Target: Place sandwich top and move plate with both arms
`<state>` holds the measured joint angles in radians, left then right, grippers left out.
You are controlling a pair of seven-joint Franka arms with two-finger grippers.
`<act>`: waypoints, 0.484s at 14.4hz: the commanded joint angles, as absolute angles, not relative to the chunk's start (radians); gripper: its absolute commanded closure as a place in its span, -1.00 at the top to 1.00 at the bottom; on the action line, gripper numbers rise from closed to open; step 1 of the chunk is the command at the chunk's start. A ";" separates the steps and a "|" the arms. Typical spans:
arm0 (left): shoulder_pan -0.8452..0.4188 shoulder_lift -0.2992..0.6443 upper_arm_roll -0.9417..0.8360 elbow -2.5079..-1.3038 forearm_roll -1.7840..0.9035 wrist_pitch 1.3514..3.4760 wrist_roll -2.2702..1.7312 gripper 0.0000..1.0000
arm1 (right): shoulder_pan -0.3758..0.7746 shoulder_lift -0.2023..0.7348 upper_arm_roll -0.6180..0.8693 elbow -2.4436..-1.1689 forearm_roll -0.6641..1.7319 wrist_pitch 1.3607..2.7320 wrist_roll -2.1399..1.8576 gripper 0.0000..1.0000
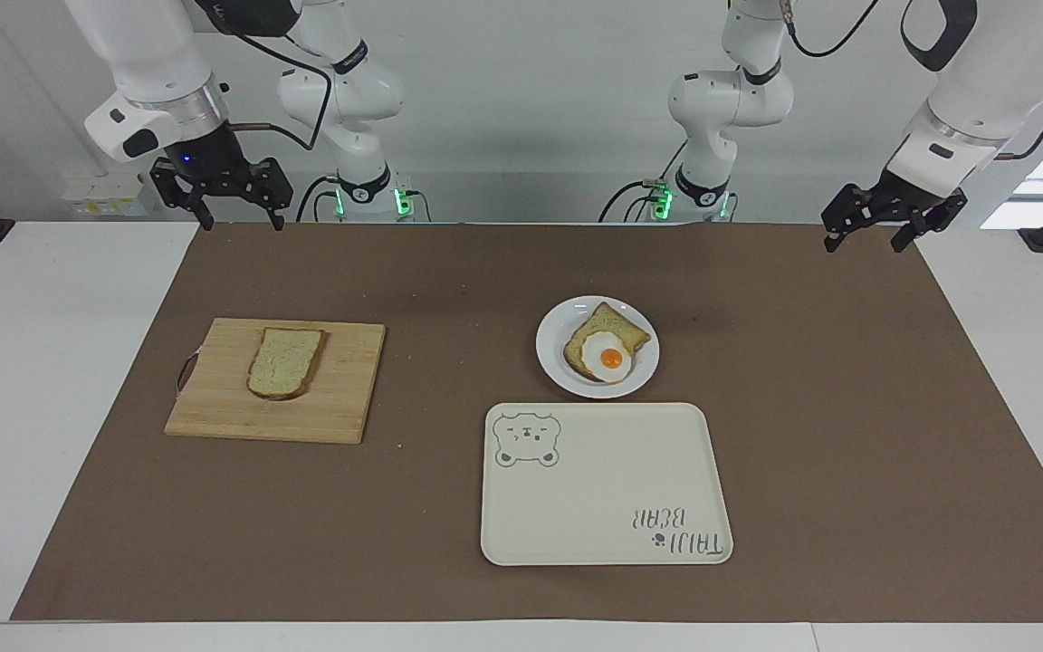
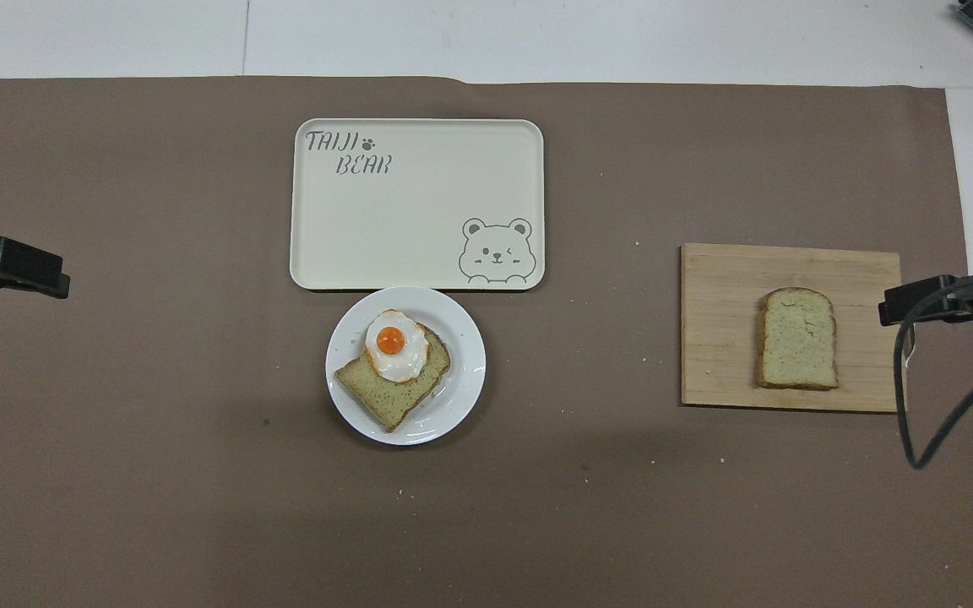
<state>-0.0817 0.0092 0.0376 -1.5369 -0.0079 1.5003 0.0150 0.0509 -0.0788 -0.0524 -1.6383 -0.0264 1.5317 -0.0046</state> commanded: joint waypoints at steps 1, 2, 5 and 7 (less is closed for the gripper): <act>-0.069 -0.017 0.028 -1.565 0.005 1.497 0.006 1.00 | 0.041 -0.104 -0.052 -1.671 -0.008 1.555 -0.035 1.00; -0.069 -0.018 0.028 -1.565 0.005 1.497 0.006 1.00 | 0.041 -0.104 -0.052 -1.671 -0.008 1.555 -0.035 1.00; -0.069 -0.018 0.028 -1.565 0.005 1.497 0.006 1.00 | 0.037 -0.103 -0.052 -1.678 -0.008 1.555 -0.035 1.00; -0.069 -0.017 0.028 -1.565 0.005 1.497 0.006 1.00 | 0.037 -0.104 -0.052 -1.698 -0.006 1.592 -0.037 1.00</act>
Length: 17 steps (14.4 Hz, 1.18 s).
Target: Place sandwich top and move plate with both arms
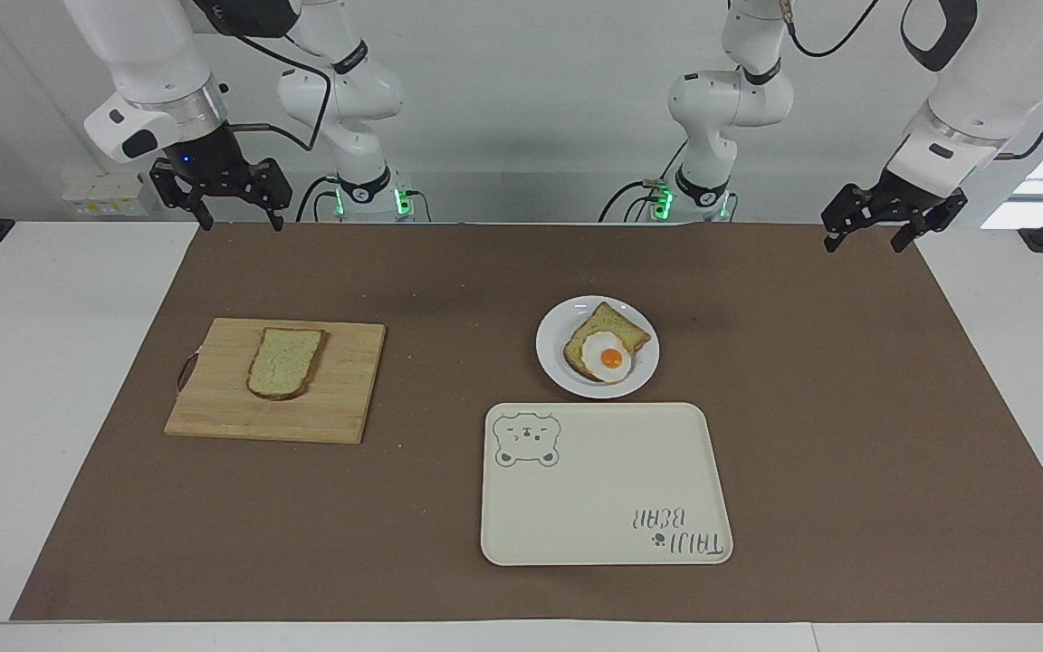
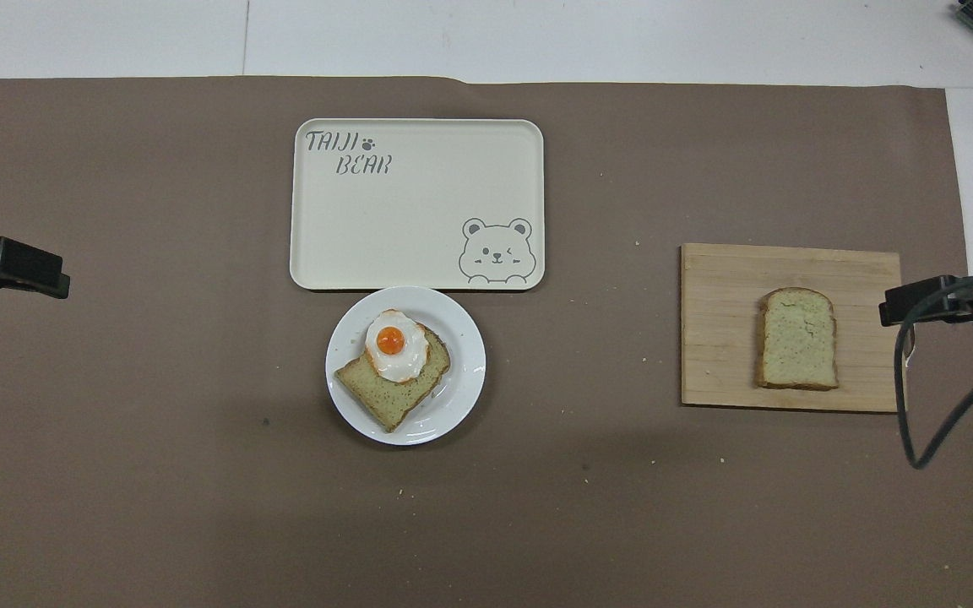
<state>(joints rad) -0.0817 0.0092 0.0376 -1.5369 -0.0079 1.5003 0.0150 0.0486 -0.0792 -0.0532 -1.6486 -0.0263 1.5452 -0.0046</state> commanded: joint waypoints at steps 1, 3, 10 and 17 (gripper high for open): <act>-0.069 -0.017 0.028 -1.565 0.005 1.497 0.006 1.00 | 0.037 -0.104 -0.052 -1.701 -0.006 1.601 -0.037 1.00; -0.069 -0.017 0.028 -1.565 0.005 1.497 0.006 1.00 | 0.035 -0.101 -0.054 -1.703 -0.006 1.612 -0.037 1.00; -0.069 -0.018 0.028 -1.565 0.005 1.497 0.006 1.00 | 0.002 -0.089 -0.058 -1.764 0.041 1.698 -0.147 1.00; -0.069 -0.017 0.028 -1.565 0.005 1.497 0.006 1.00 | -0.018 -0.069 -0.060 -1.856 0.057 1.814 -0.181 1.00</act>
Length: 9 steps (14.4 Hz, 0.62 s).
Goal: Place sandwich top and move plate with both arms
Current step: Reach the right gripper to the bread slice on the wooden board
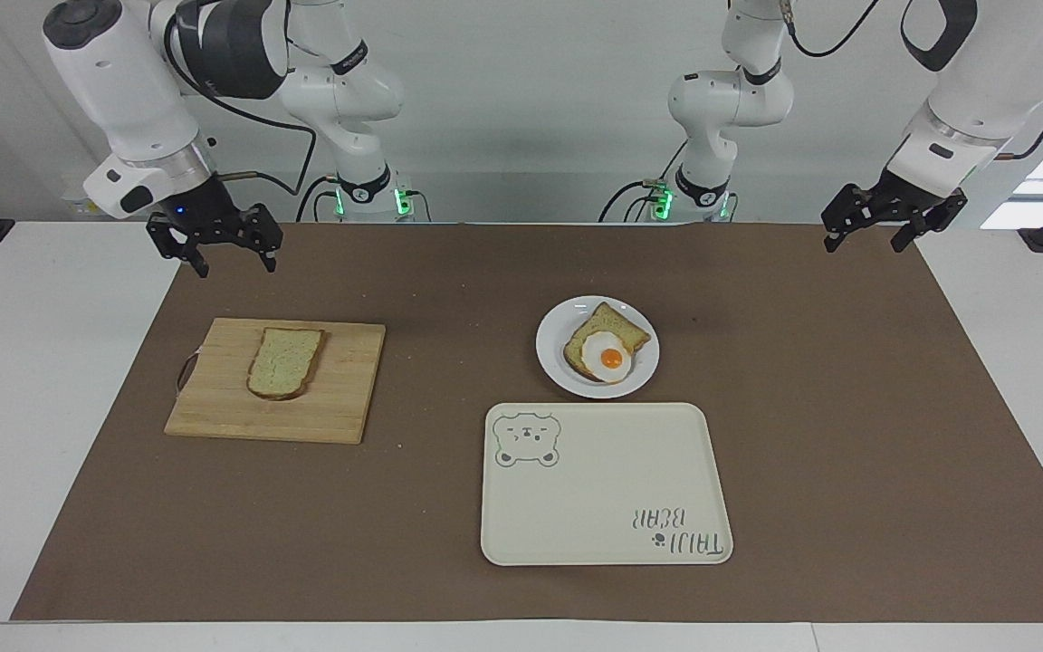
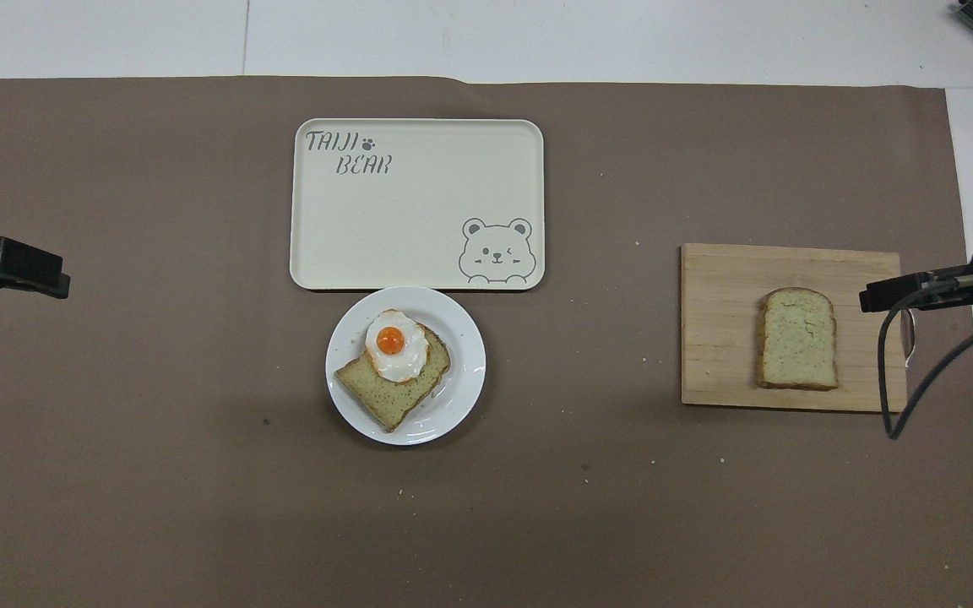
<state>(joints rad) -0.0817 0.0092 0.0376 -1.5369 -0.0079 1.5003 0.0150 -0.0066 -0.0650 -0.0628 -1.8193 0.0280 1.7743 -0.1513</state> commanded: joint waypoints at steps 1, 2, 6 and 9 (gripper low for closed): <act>-0.069 -0.017 0.028 -1.565 0.005 1.497 0.006 1.00 | -0.018 -0.068 -0.060 -1.874 0.057 1.836 -0.181 1.00; -0.069 -0.018 0.028 -1.565 0.005 1.497 0.006 1.00 | -0.018 -0.063 -0.058 -1.897 0.073 1.860 -0.181 1.00; -0.069 -0.017 0.028 -1.565 0.005 1.497 0.006 1.00 | -0.038 -0.009 -0.060 -1.968 0.118 1.966 -0.257 1.00; -0.069 -0.017 0.028 -1.565 0.005 1.497 0.006 1.00 | -0.069 0.018 -0.060 -2.011 0.118 2.038 -0.325 1.00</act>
